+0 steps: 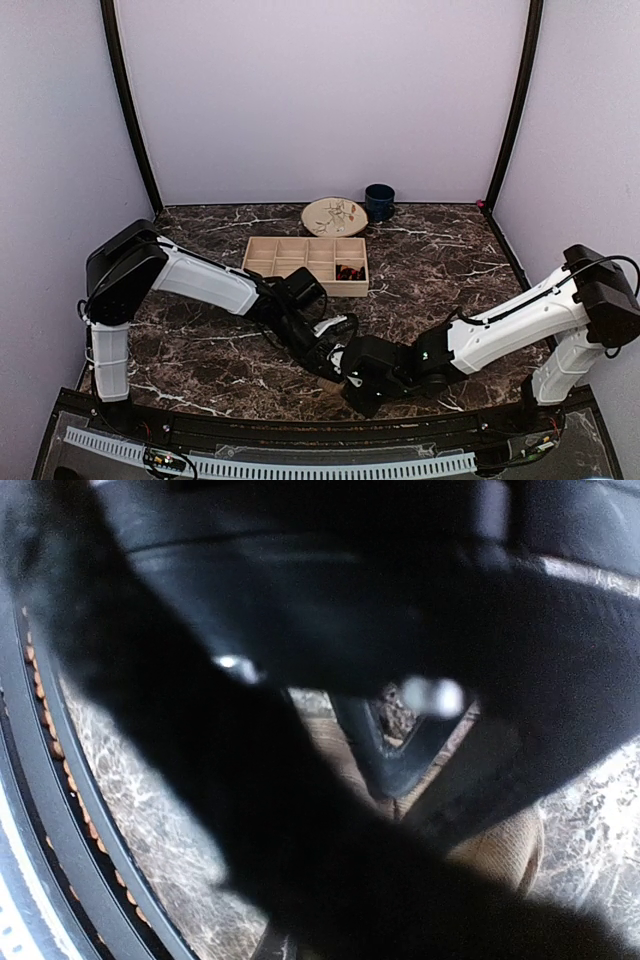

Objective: Roll the socks
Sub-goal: Roll the sock at the center of the board.

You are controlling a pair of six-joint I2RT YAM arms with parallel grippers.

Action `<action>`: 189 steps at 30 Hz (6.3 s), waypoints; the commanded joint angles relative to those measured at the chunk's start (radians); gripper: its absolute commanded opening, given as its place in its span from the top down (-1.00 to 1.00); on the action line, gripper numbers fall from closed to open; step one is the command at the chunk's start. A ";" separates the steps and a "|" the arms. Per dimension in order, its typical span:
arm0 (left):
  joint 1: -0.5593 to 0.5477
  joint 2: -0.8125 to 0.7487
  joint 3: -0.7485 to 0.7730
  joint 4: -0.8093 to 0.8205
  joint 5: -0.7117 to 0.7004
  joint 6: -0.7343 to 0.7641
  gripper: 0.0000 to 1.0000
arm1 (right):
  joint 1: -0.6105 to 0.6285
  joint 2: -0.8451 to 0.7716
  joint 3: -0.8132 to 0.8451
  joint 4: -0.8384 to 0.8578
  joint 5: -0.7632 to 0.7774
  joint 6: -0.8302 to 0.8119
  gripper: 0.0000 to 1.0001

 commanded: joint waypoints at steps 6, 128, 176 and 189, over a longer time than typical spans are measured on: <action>0.073 -0.018 -0.095 -0.021 -0.193 -0.100 0.22 | -0.070 0.004 -0.059 -0.035 -0.127 0.050 1.00; -0.335 -0.271 -0.012 -0.005 -0.814 0.469 0.14 | -0.703 0.222 -0.422 0.788 -1.222 0.736 1.00; -0.357 -0.070 0.062 0.077 -0.868 0.481 0.10 | -0.703 0.246 -0.384 0.800 -1.289 0.726 1.00; -0.356 0.004 0.076 0.157 -0.984 0.545 -0.02 | -0.703 0.300 -0.368 0.741 -1.304 0.651 1.00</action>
